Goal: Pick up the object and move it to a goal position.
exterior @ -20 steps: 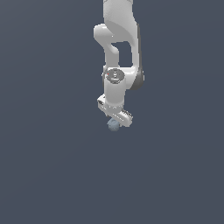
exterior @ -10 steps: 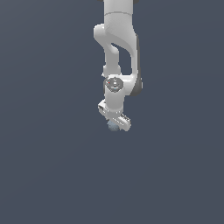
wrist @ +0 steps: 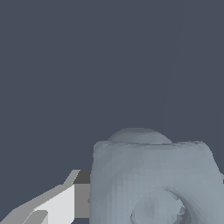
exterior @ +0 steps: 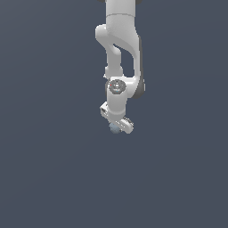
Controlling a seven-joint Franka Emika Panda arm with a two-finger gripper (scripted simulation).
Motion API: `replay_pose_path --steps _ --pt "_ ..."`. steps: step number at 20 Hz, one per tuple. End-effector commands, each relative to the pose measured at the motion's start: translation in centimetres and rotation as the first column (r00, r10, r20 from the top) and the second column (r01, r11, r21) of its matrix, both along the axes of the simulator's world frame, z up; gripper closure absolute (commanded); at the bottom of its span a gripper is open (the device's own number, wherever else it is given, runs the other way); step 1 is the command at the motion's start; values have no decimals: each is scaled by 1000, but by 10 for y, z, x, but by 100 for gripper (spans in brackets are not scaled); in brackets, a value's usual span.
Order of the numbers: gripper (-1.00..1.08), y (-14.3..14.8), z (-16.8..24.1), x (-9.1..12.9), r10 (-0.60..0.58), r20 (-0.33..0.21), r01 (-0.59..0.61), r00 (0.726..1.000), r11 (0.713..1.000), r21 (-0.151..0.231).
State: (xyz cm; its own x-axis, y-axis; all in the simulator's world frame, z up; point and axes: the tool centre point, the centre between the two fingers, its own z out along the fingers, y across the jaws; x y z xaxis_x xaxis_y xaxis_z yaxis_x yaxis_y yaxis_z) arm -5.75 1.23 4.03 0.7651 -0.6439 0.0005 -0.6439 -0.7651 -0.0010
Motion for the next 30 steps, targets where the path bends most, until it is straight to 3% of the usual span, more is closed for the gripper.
replay_pose_path --steps 1,14,30 --pt "108 -1 -1 0 -1 -1 1 1000 1000 -1" --pt "108 1 28 -8 0 0 0 1000 1000 0" --pt "108 3 148 -36 -2 -1 2 1000 1000 -1"
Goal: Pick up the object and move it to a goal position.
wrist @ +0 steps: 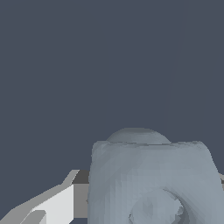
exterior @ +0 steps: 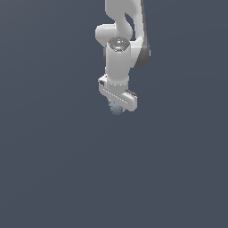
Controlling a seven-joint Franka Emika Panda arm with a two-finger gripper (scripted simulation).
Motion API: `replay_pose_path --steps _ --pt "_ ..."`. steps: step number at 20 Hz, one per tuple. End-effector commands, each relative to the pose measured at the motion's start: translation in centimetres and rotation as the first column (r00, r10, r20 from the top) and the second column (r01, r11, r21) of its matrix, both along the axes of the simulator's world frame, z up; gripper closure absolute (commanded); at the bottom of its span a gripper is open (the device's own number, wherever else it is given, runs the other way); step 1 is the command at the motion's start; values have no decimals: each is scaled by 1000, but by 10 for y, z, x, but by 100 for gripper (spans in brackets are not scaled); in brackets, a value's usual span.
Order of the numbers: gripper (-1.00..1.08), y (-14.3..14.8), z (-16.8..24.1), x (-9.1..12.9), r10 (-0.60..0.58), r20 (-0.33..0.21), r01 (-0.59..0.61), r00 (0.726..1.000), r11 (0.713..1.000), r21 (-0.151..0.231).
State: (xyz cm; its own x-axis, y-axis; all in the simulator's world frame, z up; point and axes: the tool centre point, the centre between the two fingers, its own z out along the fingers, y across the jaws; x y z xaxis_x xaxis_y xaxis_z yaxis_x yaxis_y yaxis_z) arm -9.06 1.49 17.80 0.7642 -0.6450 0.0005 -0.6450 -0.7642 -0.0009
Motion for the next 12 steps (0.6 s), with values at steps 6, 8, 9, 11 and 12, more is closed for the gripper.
replay_pose_path --steps 6,8,9,11,12 --pt "108 1 38 -8 0 -1 0 1000 1000 -1" --pt "108 1 43 -9 0 -1 0 1000 1000 -1" --pt "108 1 45 -9 0 -1 0 1000 1000 -1" --pt "108 1 47 -9 0 -1 0 1000 1000 -1" --pt "108 1 47 -9 0 -1 0 1000 1000 -1"
